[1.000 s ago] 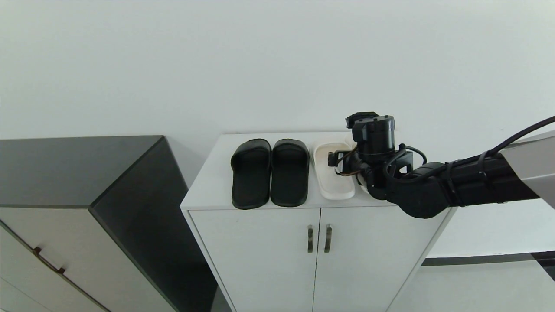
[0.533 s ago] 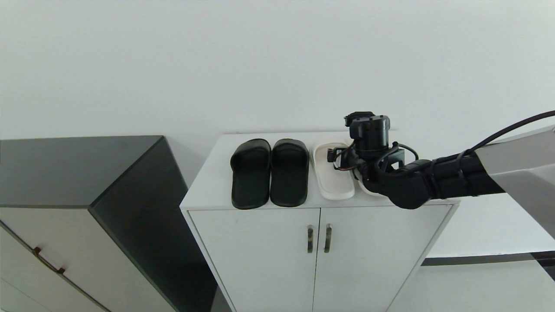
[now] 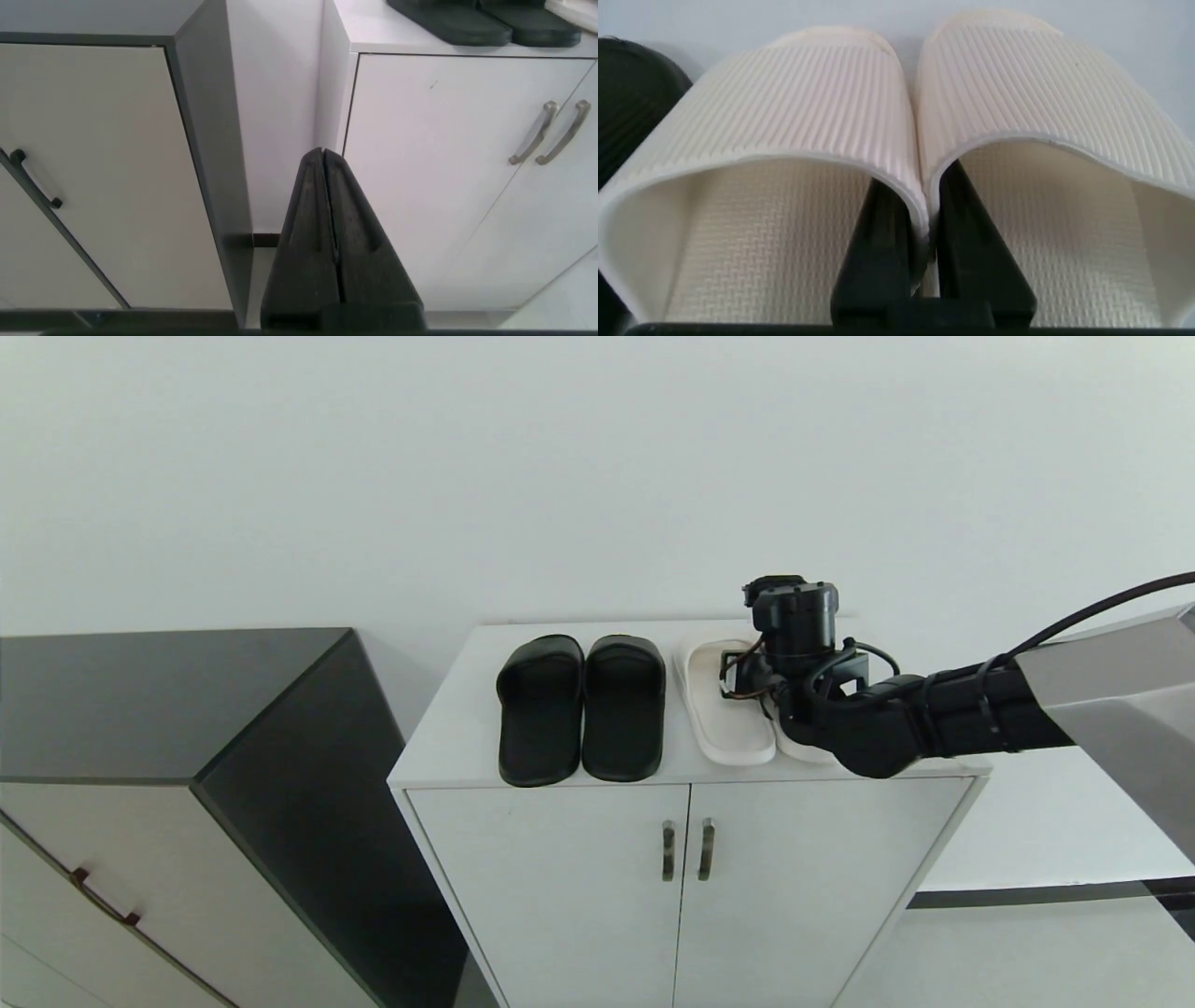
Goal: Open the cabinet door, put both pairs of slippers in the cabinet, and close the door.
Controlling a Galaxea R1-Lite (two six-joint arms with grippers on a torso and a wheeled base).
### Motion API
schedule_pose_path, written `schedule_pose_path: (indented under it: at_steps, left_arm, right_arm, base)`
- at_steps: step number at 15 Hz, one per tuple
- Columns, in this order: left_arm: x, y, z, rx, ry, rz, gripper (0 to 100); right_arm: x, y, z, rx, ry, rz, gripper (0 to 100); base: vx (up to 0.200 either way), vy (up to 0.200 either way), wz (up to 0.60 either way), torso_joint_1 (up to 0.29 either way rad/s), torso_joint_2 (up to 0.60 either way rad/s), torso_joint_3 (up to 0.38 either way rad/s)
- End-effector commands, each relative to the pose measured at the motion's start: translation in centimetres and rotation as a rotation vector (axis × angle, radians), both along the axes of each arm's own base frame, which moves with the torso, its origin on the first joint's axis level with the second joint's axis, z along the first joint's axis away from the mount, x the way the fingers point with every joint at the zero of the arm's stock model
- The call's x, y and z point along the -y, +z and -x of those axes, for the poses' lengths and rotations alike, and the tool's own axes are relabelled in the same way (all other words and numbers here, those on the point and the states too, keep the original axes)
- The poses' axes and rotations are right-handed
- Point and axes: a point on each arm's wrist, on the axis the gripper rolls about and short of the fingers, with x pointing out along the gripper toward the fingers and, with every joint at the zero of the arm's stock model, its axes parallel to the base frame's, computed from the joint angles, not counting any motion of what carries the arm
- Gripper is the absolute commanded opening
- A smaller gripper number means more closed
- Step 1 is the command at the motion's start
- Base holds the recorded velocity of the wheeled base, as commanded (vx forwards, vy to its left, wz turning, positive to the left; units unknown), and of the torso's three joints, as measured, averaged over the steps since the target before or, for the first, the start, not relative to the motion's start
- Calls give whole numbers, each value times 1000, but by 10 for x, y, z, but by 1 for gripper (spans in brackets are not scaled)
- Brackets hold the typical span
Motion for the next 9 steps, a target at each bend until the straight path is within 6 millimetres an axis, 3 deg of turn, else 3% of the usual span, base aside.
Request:
schedule_pose_path:
  at_steps: [1, 5, 9]
  left_arm:
    - [0, 0, 0, 0, 0, 1, 0]
    - [0, 0, 0, 0, 0, -1, 0]
    - [0, 0, 0, 0, -3, -1, 0]
  right_arm:
    - [4, 19, 10, 30, 4, -18, 0]
    - [20, 46, 52, 42, 36, -27, 0]
    - [36, 55, 126, 5, 244, -25, 0]
  base:
    - [0, 0, 0, 0, 0, 0]
    - [0, 0, 0, 0, 0, 0]
    - [0, 0, 0, 0, 0, 0]
